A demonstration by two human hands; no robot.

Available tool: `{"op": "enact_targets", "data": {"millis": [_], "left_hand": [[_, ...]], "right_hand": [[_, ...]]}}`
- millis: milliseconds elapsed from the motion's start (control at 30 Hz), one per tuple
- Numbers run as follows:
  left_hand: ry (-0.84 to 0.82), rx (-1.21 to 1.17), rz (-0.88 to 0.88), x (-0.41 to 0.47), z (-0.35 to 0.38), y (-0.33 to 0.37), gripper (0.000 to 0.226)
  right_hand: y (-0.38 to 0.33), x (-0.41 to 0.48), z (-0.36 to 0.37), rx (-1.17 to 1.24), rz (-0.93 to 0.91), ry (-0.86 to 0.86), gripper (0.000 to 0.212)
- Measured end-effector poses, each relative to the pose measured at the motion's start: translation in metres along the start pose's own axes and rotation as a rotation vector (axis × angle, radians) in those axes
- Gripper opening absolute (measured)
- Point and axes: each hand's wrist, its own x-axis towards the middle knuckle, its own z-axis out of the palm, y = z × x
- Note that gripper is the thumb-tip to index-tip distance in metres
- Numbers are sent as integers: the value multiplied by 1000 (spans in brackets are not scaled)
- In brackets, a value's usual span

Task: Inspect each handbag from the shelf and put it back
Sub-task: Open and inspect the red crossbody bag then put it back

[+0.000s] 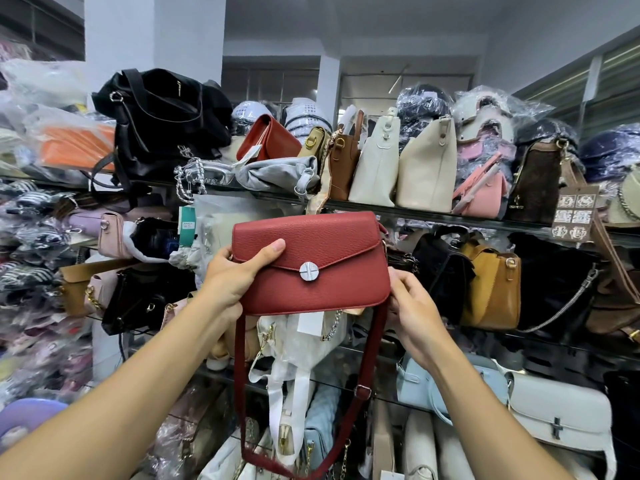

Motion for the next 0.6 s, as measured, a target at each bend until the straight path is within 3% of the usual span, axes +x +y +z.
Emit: {"op": "enact_targets", "data": {"millis": [67,167,367,600], "left_hand": [[-5,-7,-3,1,-4,0,100],[-35,-4,14,-2,-8,0,87],[-119,85,114,-4,-20,-5,100],[-327,304,337,-13,-27,-7,89]], "right_hand": [[3,-1,-2,10,-13,-25,17],[-2,-2,3,85,13,-33,20],[-11,3,11,231,87,-36,28],[-9,2,19,282,142,-36,79]]}}
